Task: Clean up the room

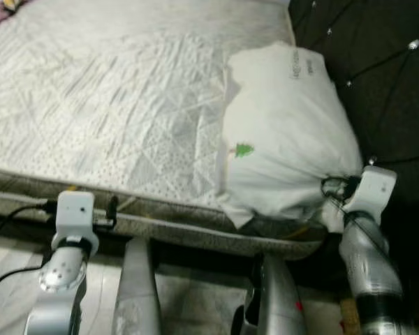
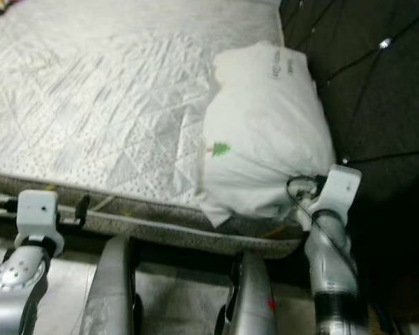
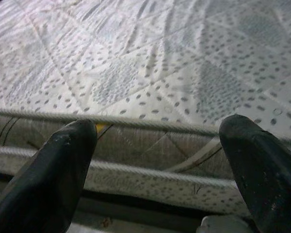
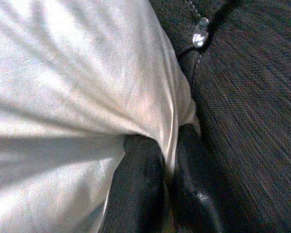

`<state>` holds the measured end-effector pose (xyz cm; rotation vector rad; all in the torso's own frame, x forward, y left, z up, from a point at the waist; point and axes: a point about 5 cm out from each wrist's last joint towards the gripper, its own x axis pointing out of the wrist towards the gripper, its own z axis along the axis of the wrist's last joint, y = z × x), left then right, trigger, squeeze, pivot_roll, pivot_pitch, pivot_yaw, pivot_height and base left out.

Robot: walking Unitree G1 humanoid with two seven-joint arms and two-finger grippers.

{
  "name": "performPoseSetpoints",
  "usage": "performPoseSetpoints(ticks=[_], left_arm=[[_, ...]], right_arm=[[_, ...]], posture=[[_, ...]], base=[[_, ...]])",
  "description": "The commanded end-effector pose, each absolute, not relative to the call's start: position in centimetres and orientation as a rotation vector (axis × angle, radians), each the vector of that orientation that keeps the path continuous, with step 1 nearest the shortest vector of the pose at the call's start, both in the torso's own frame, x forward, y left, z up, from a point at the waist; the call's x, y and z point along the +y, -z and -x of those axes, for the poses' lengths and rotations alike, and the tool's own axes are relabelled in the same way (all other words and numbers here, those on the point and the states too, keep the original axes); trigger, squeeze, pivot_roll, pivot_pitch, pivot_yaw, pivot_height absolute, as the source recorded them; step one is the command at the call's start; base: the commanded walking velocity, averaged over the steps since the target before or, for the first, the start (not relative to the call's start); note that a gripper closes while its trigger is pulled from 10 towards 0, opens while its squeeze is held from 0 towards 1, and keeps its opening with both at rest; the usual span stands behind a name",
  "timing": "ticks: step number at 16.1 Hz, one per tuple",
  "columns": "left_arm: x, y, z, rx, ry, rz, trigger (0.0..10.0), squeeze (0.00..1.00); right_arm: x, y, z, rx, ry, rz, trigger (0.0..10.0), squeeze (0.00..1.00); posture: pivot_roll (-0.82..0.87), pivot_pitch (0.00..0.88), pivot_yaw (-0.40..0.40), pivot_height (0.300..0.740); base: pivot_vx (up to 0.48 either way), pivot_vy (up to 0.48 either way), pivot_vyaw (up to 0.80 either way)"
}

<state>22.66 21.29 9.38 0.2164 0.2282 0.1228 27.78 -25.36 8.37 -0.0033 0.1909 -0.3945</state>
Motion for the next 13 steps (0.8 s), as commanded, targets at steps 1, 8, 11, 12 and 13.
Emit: performPoseSetpoints(ticks=[1,8,11,12,13], left_arm=[[21.1,-9.2,-22.7,0.234,-0.108,-0.219,10.0,0.0],[21.0,-9.3,-23.2,0.222,-0.092,-0.229,10.0,0.0],[21.1,-9.2,-23.0,0.224,-0.092,-0.233,10.0,0.0],[21.0,-9.3,-23.0,0.223,-0.091,-0.232,10.0,0.0],[21.0,-9.3,-23.1,0.222,-0.09,-0.231,10.0,0.0]], right_arm=[[-25.8,-9.2,-26.6,0.158,0.416,0.017,0.0,0.0],[-22.1,-10.2,-23.5,0.126,0.166,0.044,0.0,0.0],[-22.0,-9.8,-23.7,0.153,0.161,0.053,0.0,0.0],[-22.9,-9.9,-24.6,0.157,0.188,0.072,0.0,0.0],[-23.2,-10.0,-24.9,0.156,0.196,0.078,0.0,0.0]], posture=[[0.12,0.04,-0.08,0.537],[0.11,0.035,-0.073,0.537],[0.12,0.032,-0.074,0.537],[0.12,0.031,-0.071,0.537],[0.12,0.031,-0.071,0.537]], base=[[0.0,0.0,0.0],[0.0,0.0,0.0],[0.0,0.0,0.0],[0.0,0.0,0.0],[0.0,0.0,0.0]])
